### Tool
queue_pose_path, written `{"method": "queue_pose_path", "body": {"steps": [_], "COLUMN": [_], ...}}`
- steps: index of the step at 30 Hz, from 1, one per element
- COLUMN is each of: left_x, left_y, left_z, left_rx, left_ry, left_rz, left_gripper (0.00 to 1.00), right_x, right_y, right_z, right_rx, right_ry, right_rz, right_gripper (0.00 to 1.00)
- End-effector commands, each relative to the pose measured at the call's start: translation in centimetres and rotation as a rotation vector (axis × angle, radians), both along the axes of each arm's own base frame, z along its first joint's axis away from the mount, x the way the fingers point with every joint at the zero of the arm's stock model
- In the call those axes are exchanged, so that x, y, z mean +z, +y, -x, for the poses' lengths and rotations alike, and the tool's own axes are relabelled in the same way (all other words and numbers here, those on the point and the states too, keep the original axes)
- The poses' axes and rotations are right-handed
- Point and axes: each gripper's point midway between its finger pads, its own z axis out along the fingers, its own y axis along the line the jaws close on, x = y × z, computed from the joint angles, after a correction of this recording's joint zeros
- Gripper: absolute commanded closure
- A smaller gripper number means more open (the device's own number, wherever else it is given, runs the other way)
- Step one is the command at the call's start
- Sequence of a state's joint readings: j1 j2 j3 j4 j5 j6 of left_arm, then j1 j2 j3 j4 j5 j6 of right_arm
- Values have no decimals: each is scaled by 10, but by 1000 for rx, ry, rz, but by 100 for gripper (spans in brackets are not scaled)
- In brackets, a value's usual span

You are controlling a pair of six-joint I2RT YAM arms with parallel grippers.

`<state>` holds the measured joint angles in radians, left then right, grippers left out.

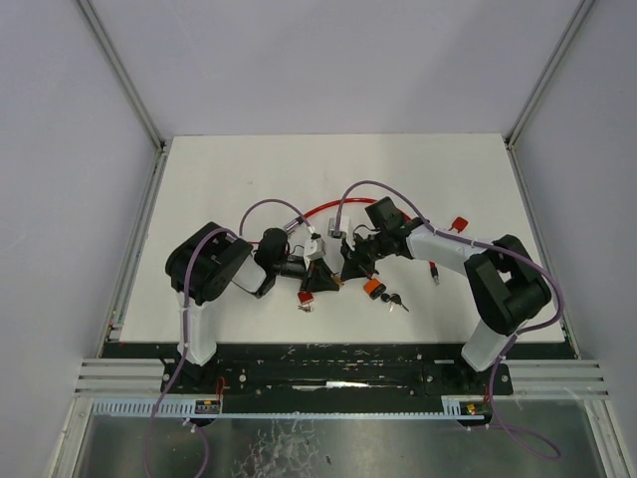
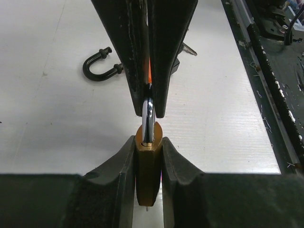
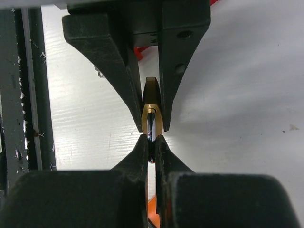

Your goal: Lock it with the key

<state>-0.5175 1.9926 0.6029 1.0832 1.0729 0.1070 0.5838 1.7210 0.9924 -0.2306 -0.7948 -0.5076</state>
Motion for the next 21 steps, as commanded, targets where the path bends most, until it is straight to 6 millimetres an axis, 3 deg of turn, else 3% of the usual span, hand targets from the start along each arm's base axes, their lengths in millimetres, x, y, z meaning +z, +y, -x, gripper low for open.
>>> {"method": "queue_pose_path", "body": {"steps": [1, 9, 11, 14, 17, 21], "left_x": [97, 95, 97, 109, 126, 147], "left_y": [-22, -20, -19, -18, -16, -13], "left_z": [-58, -59, -60, -60, -62, -62], "left_rx": [129, 139, 147, 173, 210, 260], "left_ry": [-457, -458, -461, -460, -436, -381], "left_rz": [231, 226, 232, 269, 311, 360], "left_gripper": [100, 100, 100, 100, 97, 65], "right_x": [-42, -57, -52, -20, 13, 48], "right_y": [17, 23, 25, 26, 1, -28], "right_z": [111, 135, 134, 92, 45, 10], "right_rx": [174, 227, 236, 179, 68, -10], "right_ry": [331, 423, 448, 335, 246, 128], "right_rz": [65, 96, 87, -1, -71, -119], "right_gripper": [100, 100, 100, 100, 100, 100]}}
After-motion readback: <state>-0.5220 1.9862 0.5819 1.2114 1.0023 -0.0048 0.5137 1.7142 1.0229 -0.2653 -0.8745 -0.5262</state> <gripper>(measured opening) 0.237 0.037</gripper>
